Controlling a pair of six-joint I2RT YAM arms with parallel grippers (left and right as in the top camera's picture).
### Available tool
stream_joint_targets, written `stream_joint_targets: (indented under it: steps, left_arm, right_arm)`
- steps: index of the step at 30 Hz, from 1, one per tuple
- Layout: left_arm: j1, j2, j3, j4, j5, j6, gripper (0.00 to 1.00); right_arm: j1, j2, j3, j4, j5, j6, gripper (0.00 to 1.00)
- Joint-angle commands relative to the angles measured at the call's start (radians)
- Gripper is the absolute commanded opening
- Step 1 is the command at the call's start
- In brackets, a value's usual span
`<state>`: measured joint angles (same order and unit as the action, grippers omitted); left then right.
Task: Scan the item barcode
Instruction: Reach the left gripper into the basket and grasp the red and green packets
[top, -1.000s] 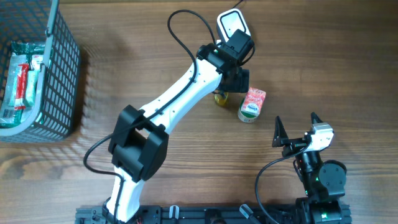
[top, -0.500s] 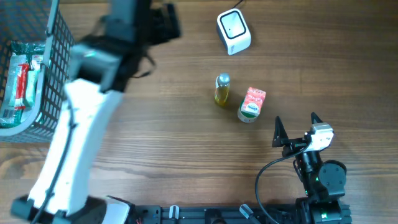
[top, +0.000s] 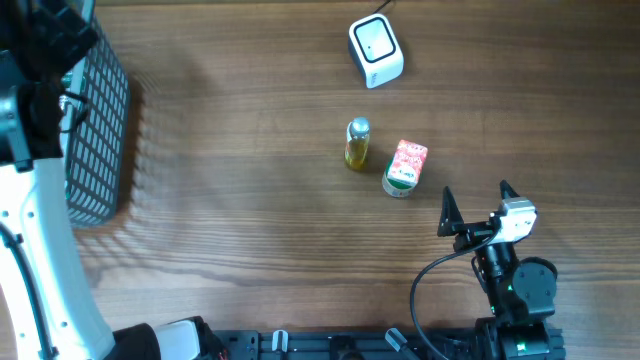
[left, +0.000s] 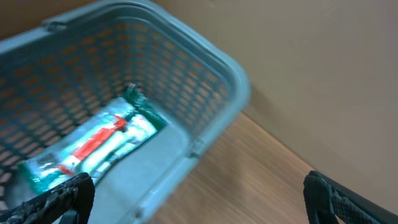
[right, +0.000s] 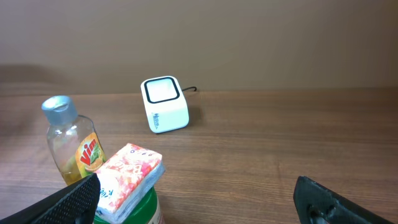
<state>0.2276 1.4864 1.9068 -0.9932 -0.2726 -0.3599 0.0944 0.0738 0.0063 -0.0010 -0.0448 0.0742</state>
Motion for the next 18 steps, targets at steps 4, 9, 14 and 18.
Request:
stream_joint_targets:
  steps: [4,9,14,18]
  left_arm:
    - [0.174,-0.001,0.011,0.037,0.001,0.128,1.00]
    - [0.245,0.007,0.011,0.195,0.055,0.317,1.00]
    - [0.274,0.048,0.011,0.230,0.055,0.406,1.00]
    - [0.309,0.093,0.010,0.172,0.055,0.406,1.00]
  right_arm:
    - [-0.004,-0.005,-0.001,0.002,-0.009,0.006,1.00]
    - [-0.004,-0.005,-0.001,0.002,-0.009,0.006,1.00]
    - [-0.004,-0.005,-0.001,0.002,-0.009,0.006,1.00]
    - [-0.004,-0.005,-0.001,0.002,-0.009,0.006,1.00]
